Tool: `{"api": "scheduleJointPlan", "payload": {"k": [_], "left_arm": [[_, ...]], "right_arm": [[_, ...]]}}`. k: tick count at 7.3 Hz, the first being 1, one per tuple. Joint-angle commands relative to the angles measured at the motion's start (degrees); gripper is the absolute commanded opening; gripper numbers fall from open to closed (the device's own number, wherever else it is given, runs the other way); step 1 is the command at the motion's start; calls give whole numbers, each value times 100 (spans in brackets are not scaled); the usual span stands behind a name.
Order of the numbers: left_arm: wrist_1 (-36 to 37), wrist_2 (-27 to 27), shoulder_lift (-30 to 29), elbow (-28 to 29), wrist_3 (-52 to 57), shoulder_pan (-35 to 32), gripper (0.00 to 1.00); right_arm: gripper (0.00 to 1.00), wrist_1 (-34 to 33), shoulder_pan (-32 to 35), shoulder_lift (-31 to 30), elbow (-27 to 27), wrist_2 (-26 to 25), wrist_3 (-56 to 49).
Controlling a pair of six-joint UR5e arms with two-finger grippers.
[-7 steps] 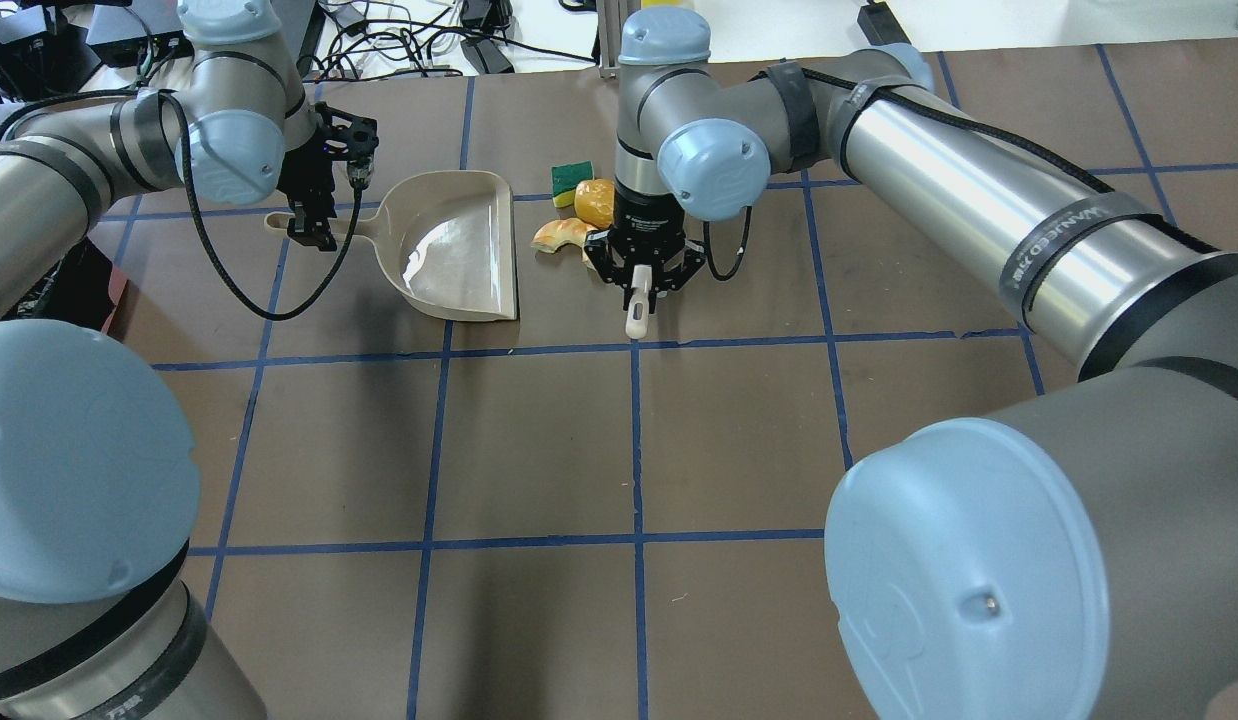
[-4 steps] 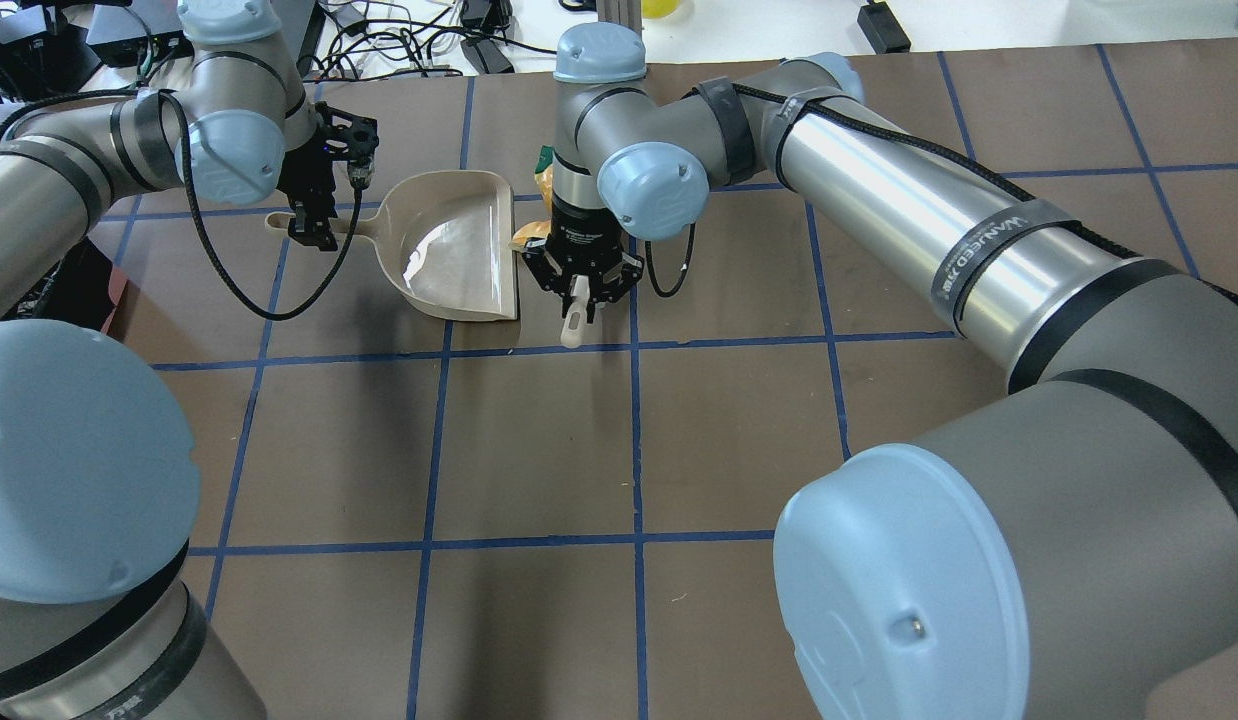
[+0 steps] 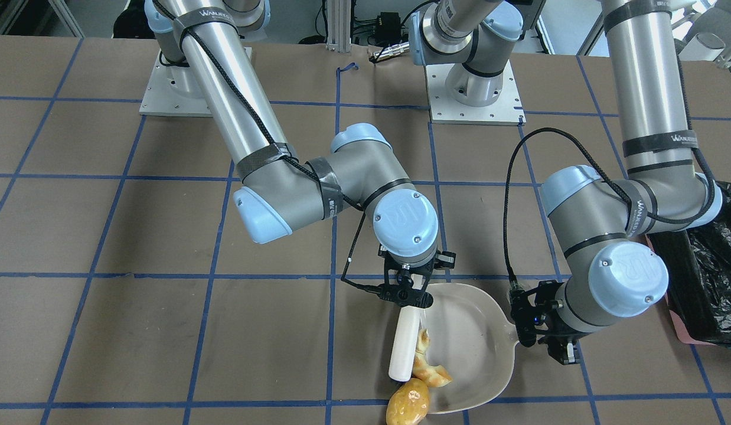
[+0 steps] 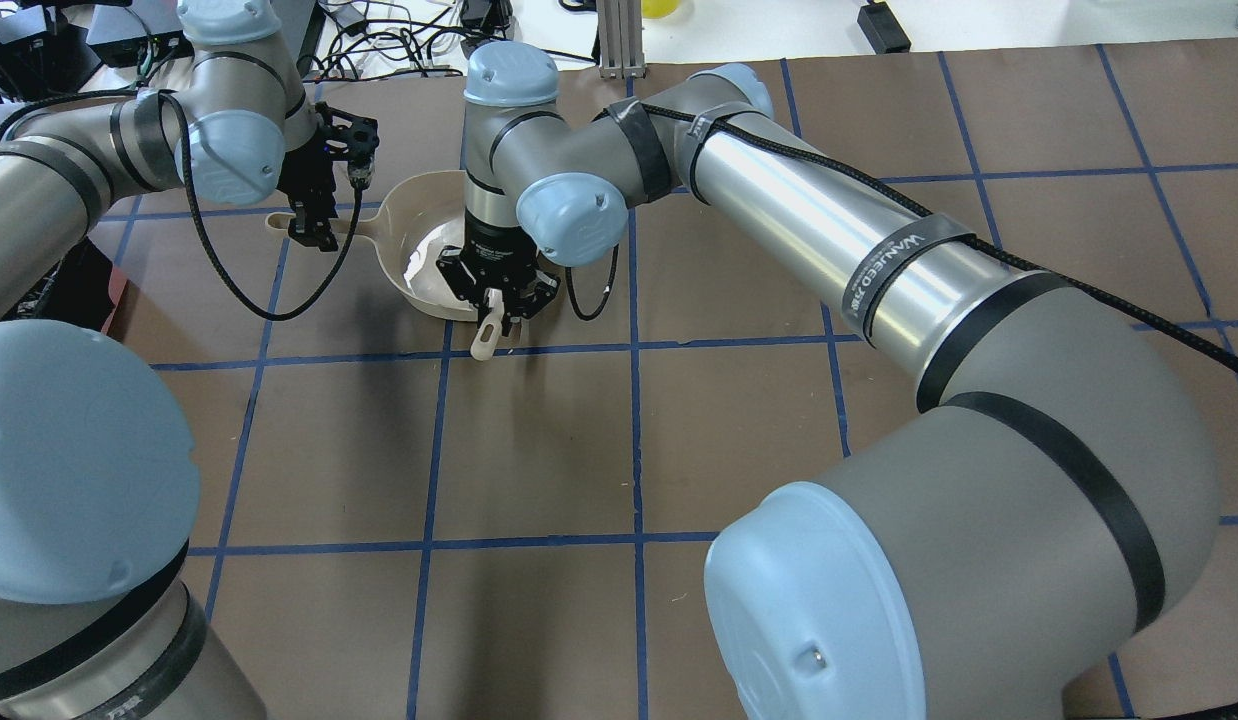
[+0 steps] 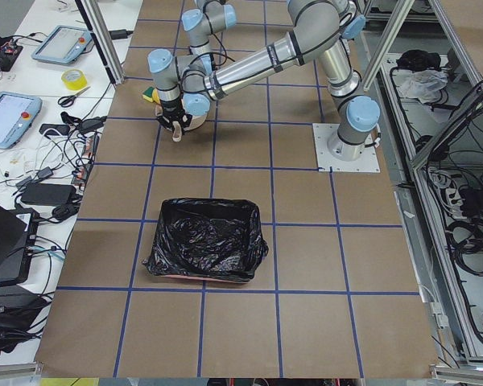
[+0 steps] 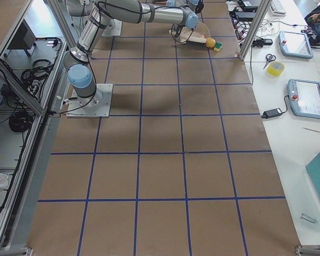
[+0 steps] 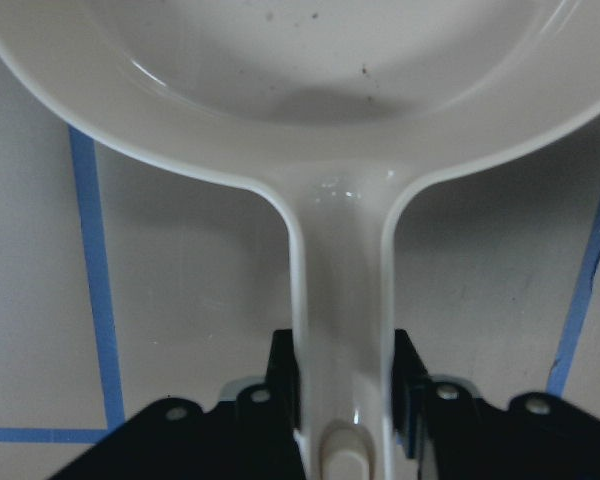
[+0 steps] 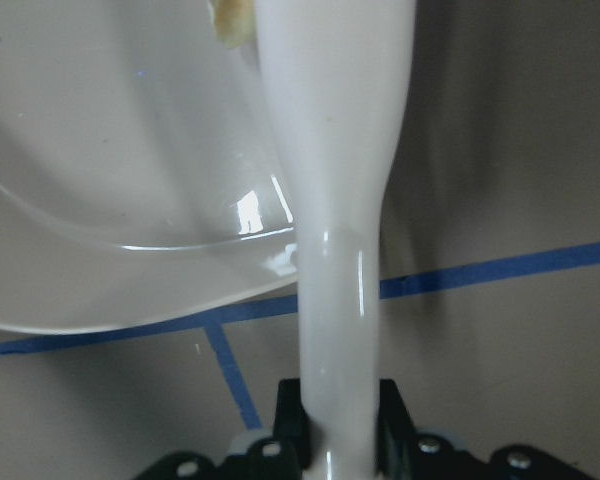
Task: Sweep and dump trash into bin
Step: 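Sweep the pale food piece into the dustpan with the right gripper's brush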
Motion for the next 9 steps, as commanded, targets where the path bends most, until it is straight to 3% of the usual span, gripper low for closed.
{"api": "scheduleJointPlan", "payload": {"k": [1,5,9], "left_arm": [[0,-7,-5,-1,-3,4,11],[9,-24,4,-1,-3,4,11],[0,19,-5,61,-380,4,11]], "right_arm": [[0,-261,284,32,-37,207,494],[0,71,278,-486,7,85,558],[0,195,-583,-488,7,-854,-1714]]}}
